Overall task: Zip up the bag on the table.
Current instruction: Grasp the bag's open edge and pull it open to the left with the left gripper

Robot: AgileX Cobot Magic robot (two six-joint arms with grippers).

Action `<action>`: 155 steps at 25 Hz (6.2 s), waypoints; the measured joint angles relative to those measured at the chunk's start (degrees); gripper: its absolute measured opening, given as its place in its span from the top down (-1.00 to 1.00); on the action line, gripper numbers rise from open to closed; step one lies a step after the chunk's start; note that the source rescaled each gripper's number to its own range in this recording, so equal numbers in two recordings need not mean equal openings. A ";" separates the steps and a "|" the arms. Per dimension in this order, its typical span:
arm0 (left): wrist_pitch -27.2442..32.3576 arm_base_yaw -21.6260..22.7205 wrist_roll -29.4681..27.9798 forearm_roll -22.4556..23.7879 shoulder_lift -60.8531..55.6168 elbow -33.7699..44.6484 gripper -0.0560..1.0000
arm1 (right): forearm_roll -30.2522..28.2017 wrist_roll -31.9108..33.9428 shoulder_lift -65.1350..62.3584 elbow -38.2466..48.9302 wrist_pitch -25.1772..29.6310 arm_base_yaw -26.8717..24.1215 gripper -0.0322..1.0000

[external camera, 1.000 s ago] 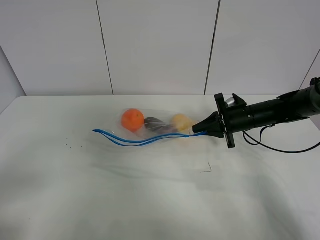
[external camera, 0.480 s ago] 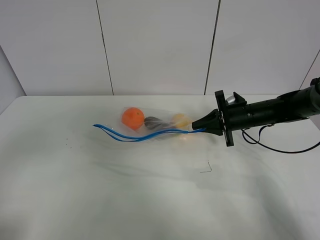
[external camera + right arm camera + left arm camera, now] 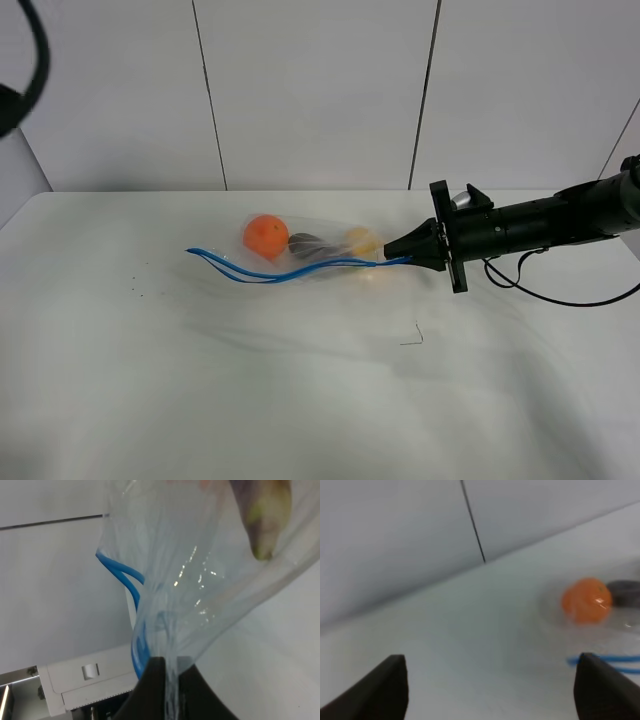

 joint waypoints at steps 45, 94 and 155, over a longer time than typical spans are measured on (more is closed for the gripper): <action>-44.76 -45.31 41.76 -16.58 48.54 -1.96 -0.90 | 2.68 1.96 0.00 0.00 0.00 0.00 0.94; -69.61 -48.62 38.12 -16.92 53.39 6.08 -0.11 | 2.92 2.41 0.00 0.00 0.00 0.00 0.94; -79.65 -36.71 48.75 -15.11 50.66 19.36 0.89 | 4.20 2.91 0.00 -0.25 -0.78 0.16 0.94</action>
